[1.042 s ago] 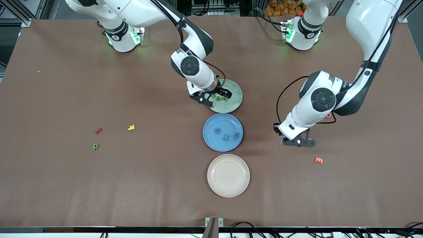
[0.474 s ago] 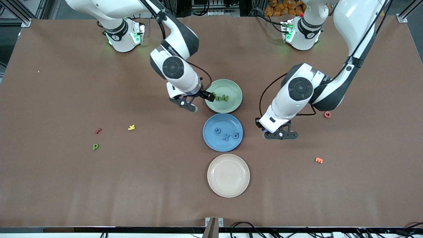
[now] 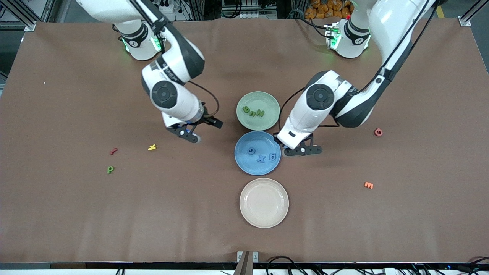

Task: Sort letters by color into matching plates
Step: 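Carry the E to the blue plate while the right gripper reaches green d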

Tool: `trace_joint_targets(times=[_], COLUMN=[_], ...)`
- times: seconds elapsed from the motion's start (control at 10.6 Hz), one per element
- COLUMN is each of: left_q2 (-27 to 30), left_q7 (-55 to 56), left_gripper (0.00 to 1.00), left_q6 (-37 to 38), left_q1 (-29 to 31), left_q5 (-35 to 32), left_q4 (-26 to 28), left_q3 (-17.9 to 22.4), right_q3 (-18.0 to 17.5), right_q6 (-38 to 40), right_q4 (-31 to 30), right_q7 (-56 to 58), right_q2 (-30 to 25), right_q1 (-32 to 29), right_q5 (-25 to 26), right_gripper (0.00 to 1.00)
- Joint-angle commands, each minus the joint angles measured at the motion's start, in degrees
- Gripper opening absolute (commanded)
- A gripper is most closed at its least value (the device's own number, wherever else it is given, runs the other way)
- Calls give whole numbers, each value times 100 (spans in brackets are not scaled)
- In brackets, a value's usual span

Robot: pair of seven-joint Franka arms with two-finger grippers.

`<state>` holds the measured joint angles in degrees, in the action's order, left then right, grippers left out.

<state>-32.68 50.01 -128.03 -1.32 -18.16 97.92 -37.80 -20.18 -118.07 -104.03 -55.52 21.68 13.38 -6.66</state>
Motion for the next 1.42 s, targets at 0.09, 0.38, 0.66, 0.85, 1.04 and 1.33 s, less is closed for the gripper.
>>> trace_joint_targets(times=[0.09, 0.38, 0.66, 0.85, 1.04, 1.33], left_q2=[-819, -871, -933, -942, -942, -933], left_q7=[650, 695, 695, 703, 738, 747], left_gripper=[0, 0, 0, 0, 67, 100], left_q6=[-64, -82, -161, -161, -161, -161], left_q1=[-789, -922, -1080, -1107, -1107, -1098], left_q5=[-47, -65, -74, -74, -91, -109], left_q4=[-879, -879, -871, -871, -879, -879], left_q3=[150, 256, 396, 405, 414, 414], right_q3=[320, 497, 1137, 1209, 1568, 1999], right_q6=[811, 803, 541, 295, -4, -583], right_q4=[-144, -171, -162, -171, -179, -180], right_q7=[1286, 2428, 4175, 4951, 5584, 6535], right_q2=[-595, -727, -744, -710, -613, -289], right_q1=[-546, -1055, -1397, -1757, -1794, -1839], right_q5=[463, 701, 745, 754, 754, 754], right_gripper=[100, 100, 100, 100, 100, 100])
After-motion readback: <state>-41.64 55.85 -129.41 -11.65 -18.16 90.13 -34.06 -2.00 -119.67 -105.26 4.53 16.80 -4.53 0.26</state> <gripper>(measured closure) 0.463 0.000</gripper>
